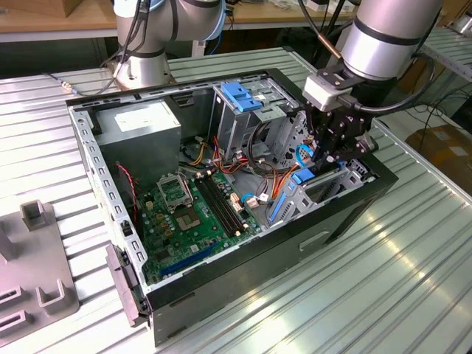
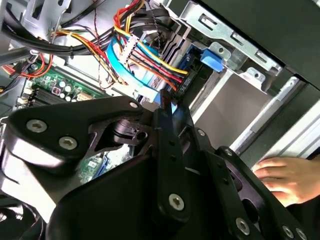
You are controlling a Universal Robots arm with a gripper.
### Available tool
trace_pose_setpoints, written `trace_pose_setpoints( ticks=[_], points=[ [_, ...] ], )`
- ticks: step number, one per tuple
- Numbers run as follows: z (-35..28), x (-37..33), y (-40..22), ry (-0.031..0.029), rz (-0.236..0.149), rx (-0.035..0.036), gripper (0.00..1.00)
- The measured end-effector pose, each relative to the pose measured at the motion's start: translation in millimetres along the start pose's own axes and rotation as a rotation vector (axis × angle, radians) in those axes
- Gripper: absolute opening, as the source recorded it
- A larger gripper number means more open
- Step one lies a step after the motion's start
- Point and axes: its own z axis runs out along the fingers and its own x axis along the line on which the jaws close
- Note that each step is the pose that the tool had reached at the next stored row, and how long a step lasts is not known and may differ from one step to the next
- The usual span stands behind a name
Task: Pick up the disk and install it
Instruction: 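Insert the second disk wire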
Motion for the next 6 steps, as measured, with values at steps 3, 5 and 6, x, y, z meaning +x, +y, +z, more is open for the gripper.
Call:
trace_pose_setpoints(
  ticks=[3,5,6],
  points=[
    [-10.1,0.4,-0.8,0.0000,0.000,0.0035,0.24],
    [-10.1,0.4,-0.8,-0.0001,0.000,0.0038,0.24],
    [-10.1,0.4,-0.8,0.0000,0.000,0.0041,0.10]
  ],
)
